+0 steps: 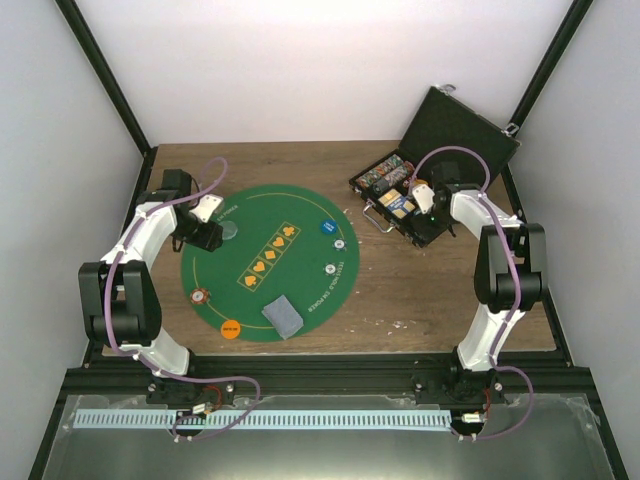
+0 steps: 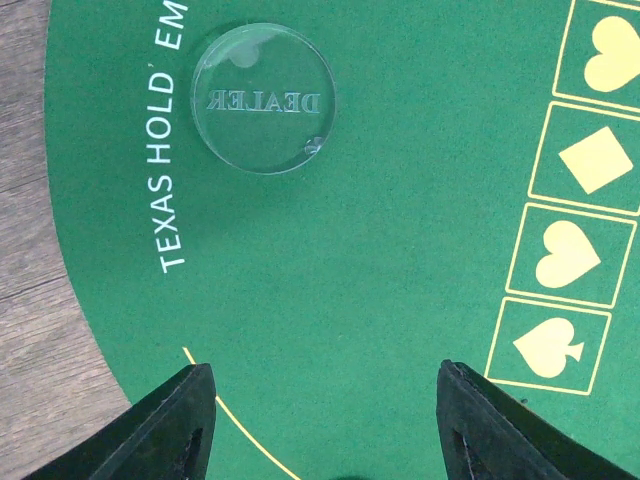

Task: Distribute texas hold em gaming equipment

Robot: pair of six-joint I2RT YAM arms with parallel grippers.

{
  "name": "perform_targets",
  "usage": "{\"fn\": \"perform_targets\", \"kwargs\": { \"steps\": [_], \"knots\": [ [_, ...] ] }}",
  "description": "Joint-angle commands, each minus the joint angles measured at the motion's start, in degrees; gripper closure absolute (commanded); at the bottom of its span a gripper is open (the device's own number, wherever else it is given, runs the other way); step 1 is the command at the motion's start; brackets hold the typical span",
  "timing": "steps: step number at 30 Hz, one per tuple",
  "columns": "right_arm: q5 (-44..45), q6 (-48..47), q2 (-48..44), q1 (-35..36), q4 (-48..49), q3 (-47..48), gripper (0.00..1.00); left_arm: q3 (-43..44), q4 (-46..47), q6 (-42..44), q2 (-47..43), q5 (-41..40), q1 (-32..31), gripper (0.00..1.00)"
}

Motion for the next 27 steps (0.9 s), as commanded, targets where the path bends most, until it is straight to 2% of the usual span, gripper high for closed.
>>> {"fn": "perform_targets", "kwargs": {
  "steps": [1, 10, 19, 27],
  "knots": [
    [-6.2, -0.3, 1.2, 1.7, -1.9, -1.1, 0.49, -0.3, 0.4, 0.7, 0.5, 0.0, 0.3, 0.38],
    [-1.5, -0.2, -0.7, 2.7, -2.6, -0.9, 0.51, 0.1, 0.1, 0.9, 0.5, 0.7, 0.2, 0.38],
    [2.4, 0.5, -2.1, 2.6, -1.3, -0.1, 0.45, 0.1, -0.3, 1.0, 0.4, 1.0, 0.2, 0.38],
    [2.2, -0.1, -2.1, 1.5, -0.2, -0.8, 0.35, 0.0, -0.3, 1.1, 0.2, 1.1, 0.2, 0.38]
  ]
}}
